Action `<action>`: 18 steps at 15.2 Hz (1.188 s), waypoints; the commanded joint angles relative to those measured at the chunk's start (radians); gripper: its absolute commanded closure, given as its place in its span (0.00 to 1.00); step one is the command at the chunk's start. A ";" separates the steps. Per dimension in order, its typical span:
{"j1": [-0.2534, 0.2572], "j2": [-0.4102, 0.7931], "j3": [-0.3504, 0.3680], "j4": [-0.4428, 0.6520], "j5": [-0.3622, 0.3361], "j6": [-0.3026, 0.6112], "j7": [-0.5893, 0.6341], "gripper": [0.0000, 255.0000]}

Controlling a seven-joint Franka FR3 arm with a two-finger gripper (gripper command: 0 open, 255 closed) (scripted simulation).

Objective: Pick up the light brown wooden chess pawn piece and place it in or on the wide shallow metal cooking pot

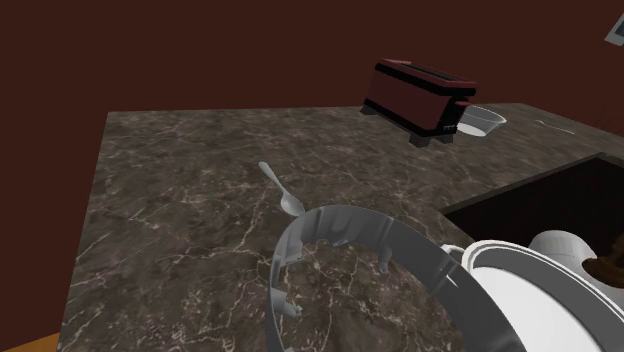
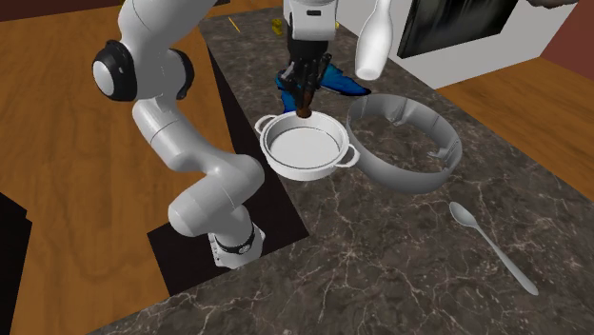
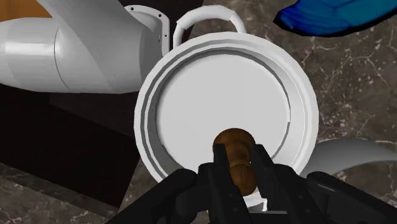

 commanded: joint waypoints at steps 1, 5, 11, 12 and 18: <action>0.005 -0.025 0.007 -0.041 0.009 0.016 -0.002 1.00; 0.013 -0.066 0.018 -0.114 0.020 0.049 -0.011 1.00; 0.027 -0.125 0.039 -0.219 0.041 0.096 -0.023 1.00; 0.029 -0.135 0.043 -0.236 0.045 0.103 -0.025 1.00; 0.030 -0.140 0.045 -0.246 0.047 0.108 -0.026 1.00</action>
